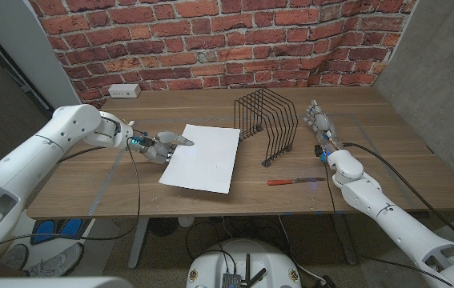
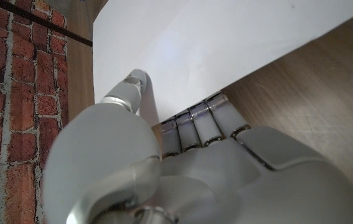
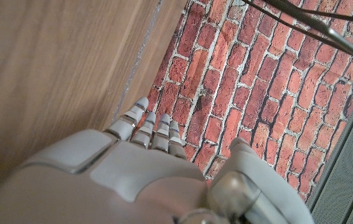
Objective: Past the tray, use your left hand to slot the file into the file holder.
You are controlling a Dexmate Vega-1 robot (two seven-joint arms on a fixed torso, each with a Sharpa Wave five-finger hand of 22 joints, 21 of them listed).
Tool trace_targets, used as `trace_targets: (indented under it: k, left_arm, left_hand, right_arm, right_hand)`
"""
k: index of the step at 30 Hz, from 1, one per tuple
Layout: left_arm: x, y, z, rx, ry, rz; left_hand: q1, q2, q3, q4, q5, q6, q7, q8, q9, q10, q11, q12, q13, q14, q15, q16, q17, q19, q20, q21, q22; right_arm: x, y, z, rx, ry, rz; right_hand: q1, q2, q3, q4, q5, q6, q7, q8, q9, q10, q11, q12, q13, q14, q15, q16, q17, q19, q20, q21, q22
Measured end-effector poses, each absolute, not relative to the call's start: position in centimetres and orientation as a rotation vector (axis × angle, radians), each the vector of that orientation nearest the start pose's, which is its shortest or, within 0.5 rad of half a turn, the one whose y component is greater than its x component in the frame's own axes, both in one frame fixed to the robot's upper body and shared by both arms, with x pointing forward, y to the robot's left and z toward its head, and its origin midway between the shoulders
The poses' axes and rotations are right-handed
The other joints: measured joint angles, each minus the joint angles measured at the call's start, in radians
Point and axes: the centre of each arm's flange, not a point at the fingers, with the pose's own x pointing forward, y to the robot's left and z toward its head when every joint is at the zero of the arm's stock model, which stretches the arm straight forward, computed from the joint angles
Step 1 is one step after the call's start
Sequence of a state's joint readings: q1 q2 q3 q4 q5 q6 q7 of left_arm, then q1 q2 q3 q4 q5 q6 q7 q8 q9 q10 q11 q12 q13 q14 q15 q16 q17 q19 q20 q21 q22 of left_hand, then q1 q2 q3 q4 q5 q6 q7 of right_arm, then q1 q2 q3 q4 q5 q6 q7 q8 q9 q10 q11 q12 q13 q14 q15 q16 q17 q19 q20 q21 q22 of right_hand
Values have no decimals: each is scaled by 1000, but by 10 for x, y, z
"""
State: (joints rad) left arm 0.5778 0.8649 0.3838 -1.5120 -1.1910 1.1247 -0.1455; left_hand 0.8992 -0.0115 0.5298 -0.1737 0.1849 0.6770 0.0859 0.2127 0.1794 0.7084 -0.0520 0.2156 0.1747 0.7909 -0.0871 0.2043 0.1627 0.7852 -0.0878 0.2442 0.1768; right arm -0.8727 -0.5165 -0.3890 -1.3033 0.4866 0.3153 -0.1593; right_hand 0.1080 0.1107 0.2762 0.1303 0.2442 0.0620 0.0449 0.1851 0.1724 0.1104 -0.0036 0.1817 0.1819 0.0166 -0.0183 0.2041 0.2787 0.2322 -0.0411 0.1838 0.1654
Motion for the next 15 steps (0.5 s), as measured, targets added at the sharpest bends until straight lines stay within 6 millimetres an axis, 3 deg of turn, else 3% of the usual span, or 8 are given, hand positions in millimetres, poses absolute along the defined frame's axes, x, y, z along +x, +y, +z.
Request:
trace_targets:
  k: [10,15]
  left_arm:
    - [604,325,-16,-71,483,-476]
    - [604,324,-15,-75,476,-469]
  left_hand:
    - [-1,1,4,4,0,54,-18,0,0,56,-21,0,0,51,-17,-5,0,38,-9,8,3]
    - [-8,8,13,3,0,95,-32,3,5,95,-48,0,0,92,-29,-5,0,58,-18,15,3]
  right_arm:
    - [651,-299,-47,-73,-597,38]
    - [651,-299,-46,-73,-599,37]
  right_hand:
    - [0,0,0,0,0,4,-4,0,0,0,0,0,0,0,0,0,0,0,0,0,0]
    - [0,0,0,0,0,4,-4,0,0,0,0,0,0,0,0,0,-5,0,0,0,0]
